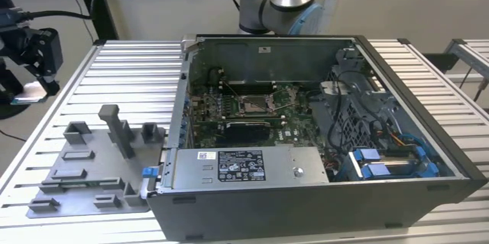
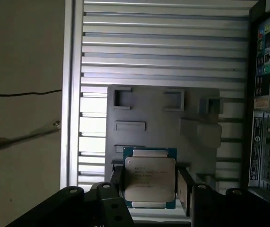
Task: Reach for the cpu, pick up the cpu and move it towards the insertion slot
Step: 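Pick up the cpu and move it towards the insertion slot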
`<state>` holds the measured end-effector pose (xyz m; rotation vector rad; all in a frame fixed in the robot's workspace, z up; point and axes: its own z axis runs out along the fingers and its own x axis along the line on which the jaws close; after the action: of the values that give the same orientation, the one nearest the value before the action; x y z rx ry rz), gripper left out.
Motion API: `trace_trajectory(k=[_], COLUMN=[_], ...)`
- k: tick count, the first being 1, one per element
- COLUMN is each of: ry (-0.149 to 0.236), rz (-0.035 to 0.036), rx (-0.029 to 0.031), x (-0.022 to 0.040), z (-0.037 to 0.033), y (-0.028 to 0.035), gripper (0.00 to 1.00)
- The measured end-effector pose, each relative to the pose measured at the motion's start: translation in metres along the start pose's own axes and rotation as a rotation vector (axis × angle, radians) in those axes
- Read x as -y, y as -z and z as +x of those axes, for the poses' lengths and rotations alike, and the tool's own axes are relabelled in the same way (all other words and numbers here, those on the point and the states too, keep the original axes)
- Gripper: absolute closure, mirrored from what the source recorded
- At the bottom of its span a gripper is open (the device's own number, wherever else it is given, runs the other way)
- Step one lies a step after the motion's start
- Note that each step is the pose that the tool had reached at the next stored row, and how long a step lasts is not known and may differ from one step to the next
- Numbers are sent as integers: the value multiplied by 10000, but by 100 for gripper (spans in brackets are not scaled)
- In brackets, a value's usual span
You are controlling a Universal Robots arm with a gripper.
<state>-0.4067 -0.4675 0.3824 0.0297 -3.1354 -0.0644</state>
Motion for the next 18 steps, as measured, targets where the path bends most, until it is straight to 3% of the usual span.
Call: trace_trajectory(k=[5,7,10,18], ry=[-2,-3,-4,-5], rz=[1,-1,-2,-2], rx=[-37,-86,-95,-127], x=[0,-2,-1,3], z=[-60,-82,-123,-364], y=[26,77,82,83], gripper=[100,100,100,100])
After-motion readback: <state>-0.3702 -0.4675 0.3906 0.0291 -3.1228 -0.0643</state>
